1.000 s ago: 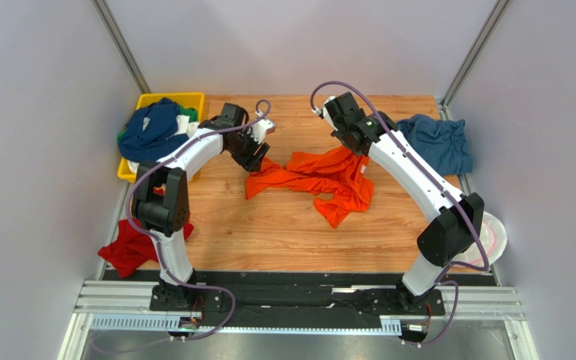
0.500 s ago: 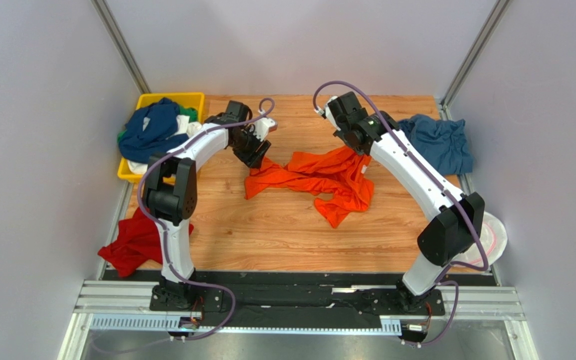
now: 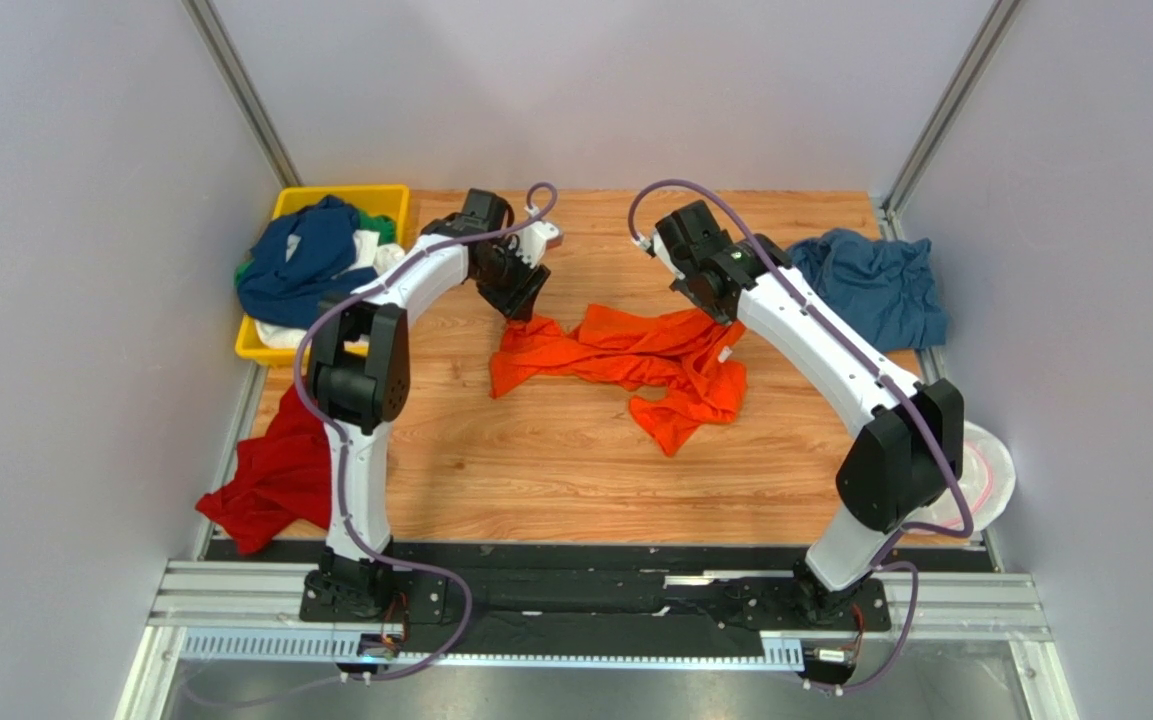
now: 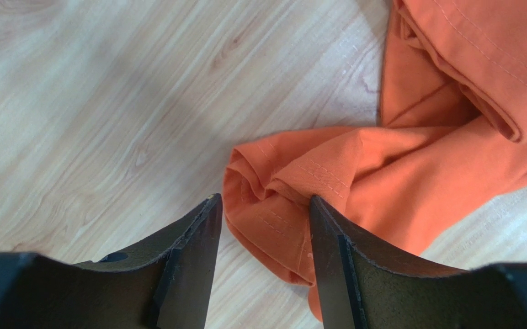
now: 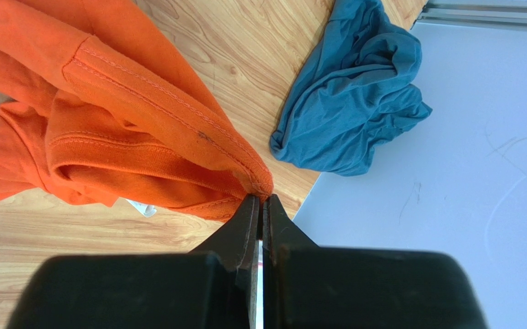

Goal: Fold and stack the t-shirts
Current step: Flatten out the tshirt

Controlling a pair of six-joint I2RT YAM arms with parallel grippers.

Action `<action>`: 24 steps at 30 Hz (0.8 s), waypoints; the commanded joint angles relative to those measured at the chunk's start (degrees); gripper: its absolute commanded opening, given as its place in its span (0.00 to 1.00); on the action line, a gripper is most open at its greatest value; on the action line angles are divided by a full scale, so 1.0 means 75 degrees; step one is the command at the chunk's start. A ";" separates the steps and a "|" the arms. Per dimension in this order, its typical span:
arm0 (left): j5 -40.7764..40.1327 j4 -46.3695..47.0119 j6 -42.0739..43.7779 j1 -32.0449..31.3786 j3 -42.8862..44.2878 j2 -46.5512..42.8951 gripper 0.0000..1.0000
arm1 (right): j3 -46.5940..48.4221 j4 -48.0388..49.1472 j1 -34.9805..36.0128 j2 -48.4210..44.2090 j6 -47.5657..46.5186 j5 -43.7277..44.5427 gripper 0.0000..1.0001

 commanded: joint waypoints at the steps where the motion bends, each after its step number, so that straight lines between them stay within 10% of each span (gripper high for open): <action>1: 0.0147 0.0015 -0.0076 -0.0023 0.0423 0.0120 0.59 | -0.0095 0.0312 -0.0097 -0.0353 0.0036 0.0059 0.00; 24: -0.0368 -0.0407 -0.0099 -0.0023 0.1796 0.0520 0.58 | -0.0716 0.0523 -0.0121 -0.0470 0.0153 -0.0023 0.00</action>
